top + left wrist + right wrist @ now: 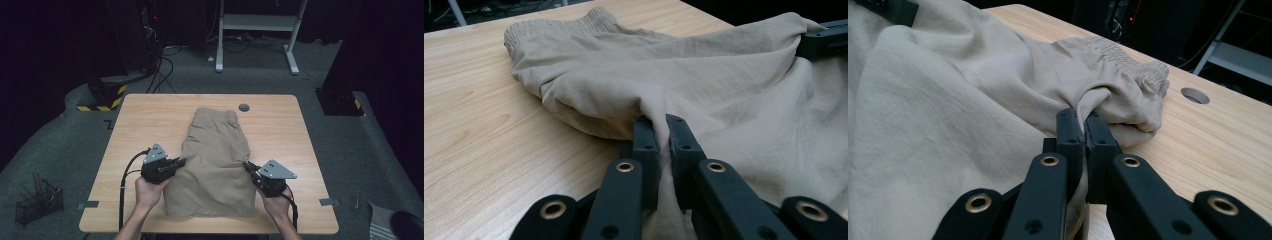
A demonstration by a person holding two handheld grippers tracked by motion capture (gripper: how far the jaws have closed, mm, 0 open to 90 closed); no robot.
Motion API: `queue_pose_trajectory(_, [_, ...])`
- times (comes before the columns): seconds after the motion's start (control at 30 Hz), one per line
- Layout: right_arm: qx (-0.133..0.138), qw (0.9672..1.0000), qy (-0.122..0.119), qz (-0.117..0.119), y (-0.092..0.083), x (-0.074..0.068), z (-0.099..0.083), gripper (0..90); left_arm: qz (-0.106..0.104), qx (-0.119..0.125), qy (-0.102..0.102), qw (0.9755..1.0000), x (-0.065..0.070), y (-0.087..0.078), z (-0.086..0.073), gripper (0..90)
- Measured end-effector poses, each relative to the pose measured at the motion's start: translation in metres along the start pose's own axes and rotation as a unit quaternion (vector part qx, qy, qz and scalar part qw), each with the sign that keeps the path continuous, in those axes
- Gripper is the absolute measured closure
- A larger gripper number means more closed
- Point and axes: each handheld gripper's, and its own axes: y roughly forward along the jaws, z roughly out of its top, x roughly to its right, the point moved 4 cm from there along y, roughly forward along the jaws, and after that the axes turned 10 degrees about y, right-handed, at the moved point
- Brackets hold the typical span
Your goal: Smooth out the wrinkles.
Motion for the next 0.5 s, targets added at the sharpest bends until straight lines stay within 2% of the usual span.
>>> queue_pose_trajectory(0.37, [0.004,1.0,-0.006,0.002,-0.0043,-0.0018,-0.0008,87.9,-0.003,0.003,0.005,1.0,0.0052,-0.0035,0.001,85.2])
queue_pose_trajectory(0.5, [0.009,0.9999,-0.005,0.002,-0.0092,-0.0039,-0.0011,87.9,-0.007,0.005,0.015,0.9998,0.0092,-0.008,0.0012,85.2])
